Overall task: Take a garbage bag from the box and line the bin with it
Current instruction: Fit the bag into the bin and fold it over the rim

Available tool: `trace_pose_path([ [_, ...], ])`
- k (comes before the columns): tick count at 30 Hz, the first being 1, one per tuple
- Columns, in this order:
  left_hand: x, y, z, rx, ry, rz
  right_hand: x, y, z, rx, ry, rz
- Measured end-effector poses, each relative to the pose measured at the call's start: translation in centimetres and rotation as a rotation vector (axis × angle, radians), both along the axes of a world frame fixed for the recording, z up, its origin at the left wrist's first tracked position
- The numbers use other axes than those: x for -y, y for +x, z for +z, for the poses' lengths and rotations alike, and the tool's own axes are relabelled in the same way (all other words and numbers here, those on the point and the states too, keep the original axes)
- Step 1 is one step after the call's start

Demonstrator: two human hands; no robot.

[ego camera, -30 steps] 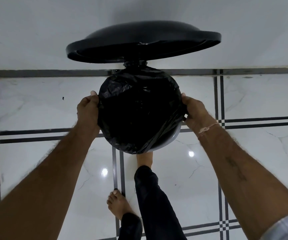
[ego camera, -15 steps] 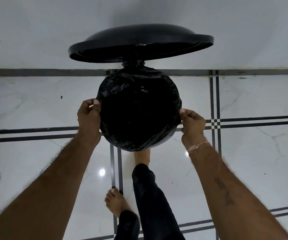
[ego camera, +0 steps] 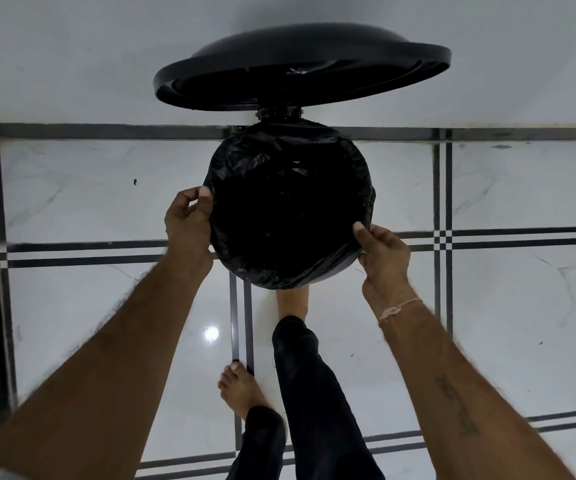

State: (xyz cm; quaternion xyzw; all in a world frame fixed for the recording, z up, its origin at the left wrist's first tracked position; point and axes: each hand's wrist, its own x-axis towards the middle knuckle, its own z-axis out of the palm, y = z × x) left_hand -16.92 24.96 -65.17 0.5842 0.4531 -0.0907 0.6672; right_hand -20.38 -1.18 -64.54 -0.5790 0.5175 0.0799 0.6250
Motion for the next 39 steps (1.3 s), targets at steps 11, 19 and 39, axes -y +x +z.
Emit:
trace_pose_path([
  [11, 0.4, -0.1, 0.2, -0.018, 0.052, 0.055, -0.5, -1.1, 0.9, -0.103, 0.032, -0.15],
  [19, -0.4, -1.8, -0.1, 0.001, -0.061, 0.002, -0.6, -2.1, 0.1, -0.113, 0.029, -0.143],
  [39, 2.7, -8.1, -0.5, -0.09, -0.505, 0.325, -2.3, -4.4, 0.3, -0.085, 0.107, -0.261],
])
